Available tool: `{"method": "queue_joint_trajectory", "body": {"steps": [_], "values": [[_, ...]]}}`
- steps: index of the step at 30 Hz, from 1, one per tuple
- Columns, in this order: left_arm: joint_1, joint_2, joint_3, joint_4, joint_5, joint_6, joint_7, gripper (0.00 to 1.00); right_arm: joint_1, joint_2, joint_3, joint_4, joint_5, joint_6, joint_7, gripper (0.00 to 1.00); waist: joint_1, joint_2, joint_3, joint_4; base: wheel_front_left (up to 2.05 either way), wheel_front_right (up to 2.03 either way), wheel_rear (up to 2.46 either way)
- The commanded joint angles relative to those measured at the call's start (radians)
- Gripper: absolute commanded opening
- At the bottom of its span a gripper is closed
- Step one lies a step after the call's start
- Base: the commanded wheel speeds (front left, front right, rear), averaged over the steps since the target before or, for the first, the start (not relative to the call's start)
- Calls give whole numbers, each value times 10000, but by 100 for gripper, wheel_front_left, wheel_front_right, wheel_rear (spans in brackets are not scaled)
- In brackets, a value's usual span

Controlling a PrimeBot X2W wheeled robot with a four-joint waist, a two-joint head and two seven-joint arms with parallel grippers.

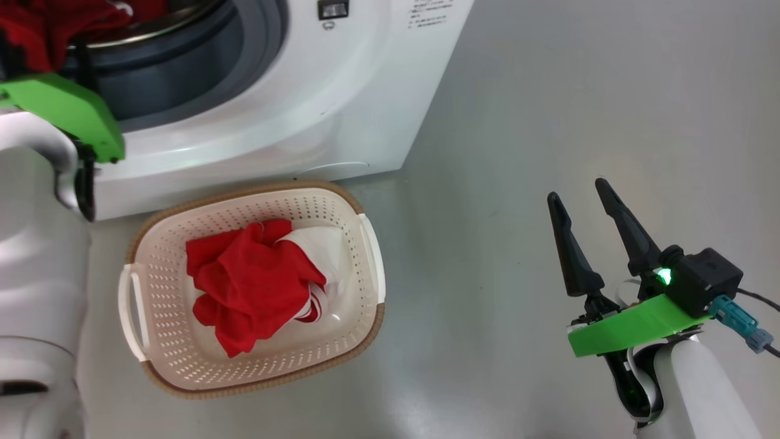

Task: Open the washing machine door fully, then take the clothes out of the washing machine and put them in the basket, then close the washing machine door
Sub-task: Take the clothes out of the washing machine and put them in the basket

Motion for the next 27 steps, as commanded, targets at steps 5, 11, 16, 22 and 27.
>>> {"method": "queue_joint_trajectory", "body": {"steps": [5, 11, 16, 22, 27], "values": [[-586, 729, -4, 344, 162, 280, -12, 100, -98, 44, 289, -275, -86, 16, -118, 100, 0, 0, 196, -190, 0, 0, 0], [-898, 1099, -187, 659, 276, 426, 44, 100, -219, 78, 399, -282, -94, 16, -118, 100, 0, 0, 326, -338, 0, 0, 0], [-1003, 1399, -336, 796, 359, 540, 110, 100, -304, 84, 575, -244, -87, 16, -118, 100, 0, 0, 375, -514, 0, 0, 0], [-1032, 1553, -359, 868, 276, 545, 88, 45, -293, 75, 620, -240, -74, 16, -118, 100, 0, 0, 363, -642, 0, 0, 0], [-942, 1658, -382, 912, 178, 490, -34, 9, -181, 57, 631, -204, -64, 16, -118, 100, 0, 0, 231, -724, 0, 0, 0]]}}
